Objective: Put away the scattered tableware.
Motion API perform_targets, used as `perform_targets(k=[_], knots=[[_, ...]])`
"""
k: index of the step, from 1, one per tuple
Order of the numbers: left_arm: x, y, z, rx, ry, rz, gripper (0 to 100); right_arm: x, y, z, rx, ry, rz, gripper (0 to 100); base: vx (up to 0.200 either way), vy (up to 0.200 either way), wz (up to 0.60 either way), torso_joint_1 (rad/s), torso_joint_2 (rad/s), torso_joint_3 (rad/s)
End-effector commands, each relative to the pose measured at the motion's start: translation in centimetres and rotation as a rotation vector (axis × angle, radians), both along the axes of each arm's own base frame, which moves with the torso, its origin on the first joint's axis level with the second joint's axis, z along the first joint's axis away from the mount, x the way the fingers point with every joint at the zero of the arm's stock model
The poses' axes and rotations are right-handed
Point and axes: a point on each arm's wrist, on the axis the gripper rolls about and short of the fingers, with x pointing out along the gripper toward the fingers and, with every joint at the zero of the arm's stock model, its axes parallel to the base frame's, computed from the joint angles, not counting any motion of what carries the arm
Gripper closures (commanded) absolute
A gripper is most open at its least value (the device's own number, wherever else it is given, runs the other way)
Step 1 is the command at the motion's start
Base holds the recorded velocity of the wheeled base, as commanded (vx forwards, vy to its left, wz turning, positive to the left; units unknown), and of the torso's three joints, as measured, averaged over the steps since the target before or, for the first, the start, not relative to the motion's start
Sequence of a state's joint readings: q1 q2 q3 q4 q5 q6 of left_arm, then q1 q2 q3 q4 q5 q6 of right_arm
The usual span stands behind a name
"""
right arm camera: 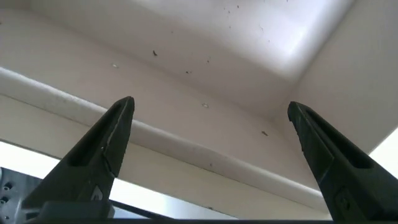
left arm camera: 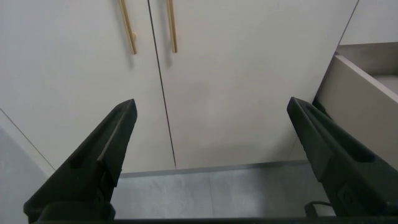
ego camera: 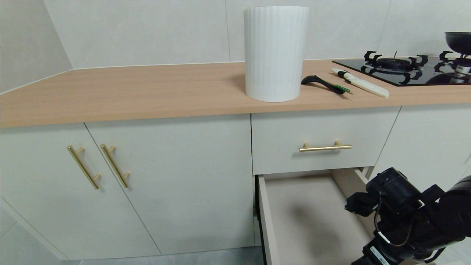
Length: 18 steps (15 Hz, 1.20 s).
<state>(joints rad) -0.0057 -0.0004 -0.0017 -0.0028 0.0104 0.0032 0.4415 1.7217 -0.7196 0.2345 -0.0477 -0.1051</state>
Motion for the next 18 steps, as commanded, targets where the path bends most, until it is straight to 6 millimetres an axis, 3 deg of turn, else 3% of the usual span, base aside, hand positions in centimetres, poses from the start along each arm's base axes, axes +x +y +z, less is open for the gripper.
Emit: perform_targets(k=[1,6,7,11,18], knots=[[0.0,0.0,0.0,0.0,0.0,0.0,0,0.3,0.1,0.2,0.009,-0.017,-0.007,0,0.0,0.0,0.0,0.0,0.0,0.0],[0.0,0.0,0.0,0.0,0.0,0.0,0,2.4,0.3,4.0,0.172,-0.168,-0.225,0,0.0,0.0,0.0,0.0,0.0,0.0],[0.0,0.0,0.0,0.0,0.0,0.0,0,2.8,0.3,5.2,0.245,-0.28,-0.245,0,0.0,0.0,0.0,0.0,0.0,0.0],[0.0,0.0,0.0,0.0,0.0,0.0,0,3.2,0.0,5.7,0.366,-0.5,-0.246,0,0.0,0.0,0.0,0.0,0.0,0.0],[0.0,0.0,0.0,0.0,0.0,0.0,0,2.8,0.0,5.9,0.429,-0.632,-0.216,0,0.0,0.0,0.0,0.0,0.0,0.0]])
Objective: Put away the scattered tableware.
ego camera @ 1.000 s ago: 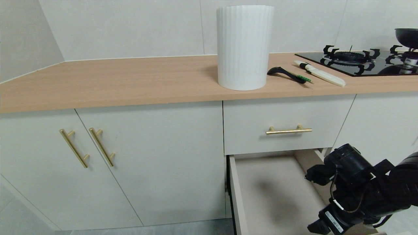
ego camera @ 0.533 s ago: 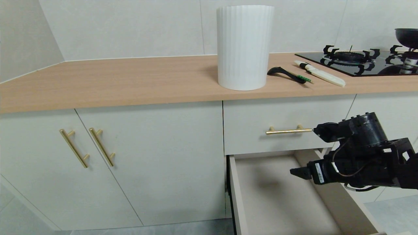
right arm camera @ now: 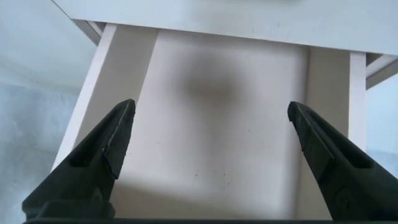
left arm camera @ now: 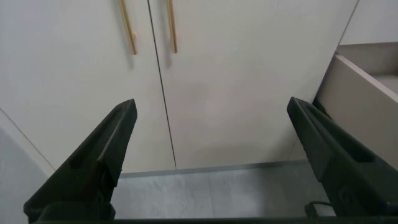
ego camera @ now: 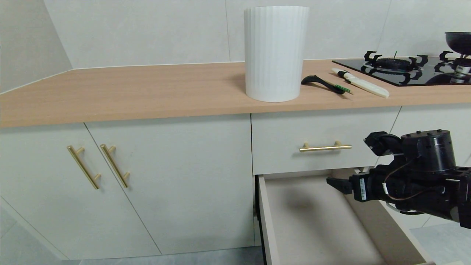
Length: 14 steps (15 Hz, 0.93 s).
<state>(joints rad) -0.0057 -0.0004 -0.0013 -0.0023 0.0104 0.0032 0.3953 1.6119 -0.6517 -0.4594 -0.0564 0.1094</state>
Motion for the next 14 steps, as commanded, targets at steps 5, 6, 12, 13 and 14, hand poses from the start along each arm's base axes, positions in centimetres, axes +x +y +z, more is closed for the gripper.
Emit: perform_targets(k=[5,6,12,13,14], knots=[[0.0,0.0,0.02,0.0,-0.001,0.0,0,-0.58,-0.19,0.72,0.006,-0.026,0.004,0,0.0,0.0,0.0,0.076,-0.22,-0.213],[0.0,0.0,0.02,0.0,-0.001,0.0,0,-0.6,-0.2,0.68,0.005,-0.025,0.003,0,0.0,0.0,0.0,0.154,-0.56,-0.32],[0.0,0.0,0.02,0.0,-0.001,0.0,0,-0.56,-0.18,0.5,0.002,-0.019,0.003,0,0.0,0.0,0.0,0.156,-0.49,-0.298],[0.0,0.0,0.02,0.0,-0.001,0.0,0,-0.54,-0.17,0.46,0.002,-0.018,0.004,0,0.0,0.0,0.0,0.183,-0.48,-0.286],[0.0,0.0,0.02,0.0,-0.001,0.0,0,-0.54,-0.17,0.46,0.002,-0.018,0.004,0,0.0,0.0,0.0,0.188,-0.48,-0.295]])
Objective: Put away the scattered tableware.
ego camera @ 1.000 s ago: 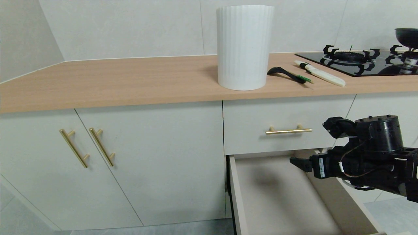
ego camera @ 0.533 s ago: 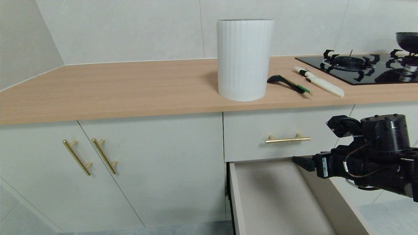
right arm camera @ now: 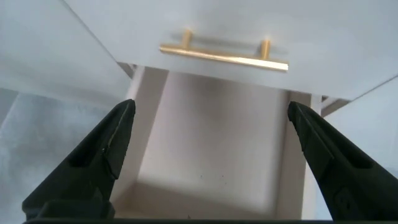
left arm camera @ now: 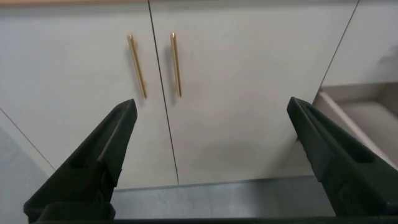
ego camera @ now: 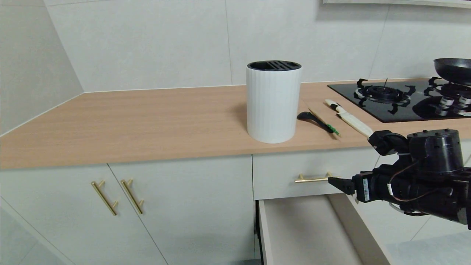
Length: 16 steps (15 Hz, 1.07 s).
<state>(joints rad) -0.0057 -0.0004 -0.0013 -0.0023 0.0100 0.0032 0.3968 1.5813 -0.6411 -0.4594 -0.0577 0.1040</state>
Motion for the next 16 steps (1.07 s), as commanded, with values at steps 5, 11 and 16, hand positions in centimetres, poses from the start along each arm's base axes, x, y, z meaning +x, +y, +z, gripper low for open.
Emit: perform_targets(k=[5,11,16], knots=[[0.0,0.0,0.0,0.0,-0.001,0.0,0,0.1,0.1,-0.2,-0.003,0.008,0.001,0,0.0,0.0,0.0,0.202,-0.48,-0.286],[0.0,0.0,0.0,0.0,-0.001,0.0,0,0.8,0.2,-0.3,0.007,-0.016,-0.006,0,0.0,0.0,0.0,0.075,-0.17,-0.097],[0.0,0.0,0.0,0.0,-0.001,0.0,0,3.7,0.9,2.3,0.019,-0.041,-0.021,0,0.0,0.0,0.0,0.0,0.0,0.0]])
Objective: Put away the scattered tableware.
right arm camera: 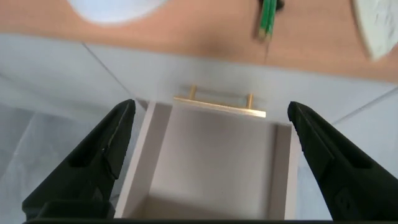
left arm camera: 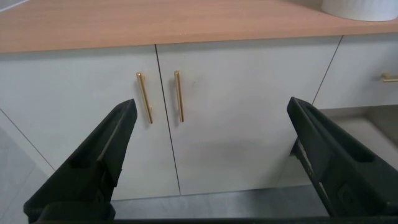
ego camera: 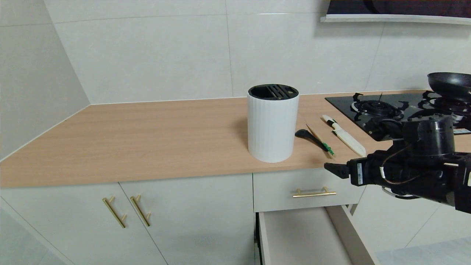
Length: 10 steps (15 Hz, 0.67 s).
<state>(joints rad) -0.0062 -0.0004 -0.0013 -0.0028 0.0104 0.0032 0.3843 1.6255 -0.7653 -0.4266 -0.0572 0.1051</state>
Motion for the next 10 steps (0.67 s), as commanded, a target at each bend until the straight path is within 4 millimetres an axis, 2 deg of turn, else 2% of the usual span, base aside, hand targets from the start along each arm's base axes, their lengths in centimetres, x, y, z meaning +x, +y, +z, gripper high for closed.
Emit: perform_targets(k=[1,3,6,10], knots=[[0.0,0.0,0.0,0.0,0.0,0.0,0,2.3,0.6,1.1,-0.003,0.011,-0.012,0,0.0,0.0,0.0,0.0,0.0,0.0],[0.0,0.0,0.0,0.0,0.0,0.0,0,4.1,1.1,1.8,-0.015,0.05,-0.03,0,0.0,0.0,0.0,0.0,0.0,0.0],[0.0,0.0,0.0,0.0,0.0,0.0,0,6.5,1.1,0.3,-0.044,0.071,-0.196,0,0.0,0.0,0.0,0.0,0.0,0.0],[0.0,0.0,0.0,0.0,0.0,0.0,0,7.6,1.3,-0.9,-0.067,0.087,-0.236,0,0.0,0.0,0.0,0.0,0.0,0.0]])
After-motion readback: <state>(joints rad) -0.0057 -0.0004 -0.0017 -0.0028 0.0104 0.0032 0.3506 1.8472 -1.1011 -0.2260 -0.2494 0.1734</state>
